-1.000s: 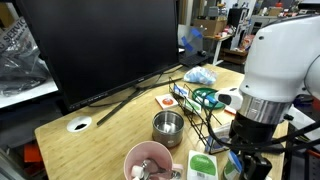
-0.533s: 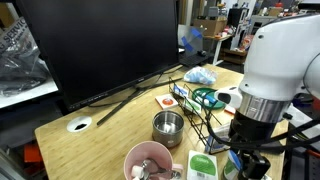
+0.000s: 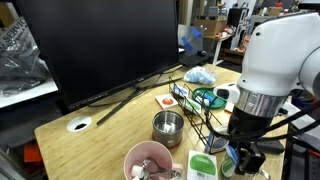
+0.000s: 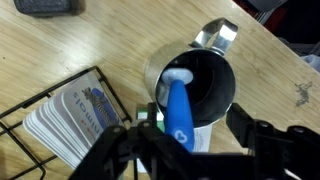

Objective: Place the blue spoon on the plate

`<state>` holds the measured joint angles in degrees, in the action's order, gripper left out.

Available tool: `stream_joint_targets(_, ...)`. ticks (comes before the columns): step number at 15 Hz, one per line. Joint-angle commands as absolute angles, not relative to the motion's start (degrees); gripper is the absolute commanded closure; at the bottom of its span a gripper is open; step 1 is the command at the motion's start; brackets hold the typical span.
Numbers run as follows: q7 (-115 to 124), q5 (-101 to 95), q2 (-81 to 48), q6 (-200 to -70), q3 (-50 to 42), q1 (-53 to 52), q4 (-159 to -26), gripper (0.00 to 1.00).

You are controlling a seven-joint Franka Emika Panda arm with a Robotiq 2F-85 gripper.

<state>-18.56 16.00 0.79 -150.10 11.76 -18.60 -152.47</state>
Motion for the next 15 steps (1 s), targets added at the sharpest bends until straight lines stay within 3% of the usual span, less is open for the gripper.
stream_joint_targets(1, -20.04, 16.33, 0.14, -150.11, 12.56, -17.02, -151.47, 0.06)
stream_joint_targets(3, -21.18, 17.09, 0.12, -149.81, 12.6, -16.95, -151.22, 0.0)
stream_joint_targets(11, -22.16, 16.14, 0.28, -150.31, 12.64, -16.88, -151.42, 0.0)
stream_joint_targets(13, -21.55, 15.75, 0.54, -150.56, 12.55, -16.75, -151.51, 0.08)
stream_joint_targets(15, -21.46, 15.71, 0.65, -150.81, 12.53, -16.66, -151.53, 0.27)
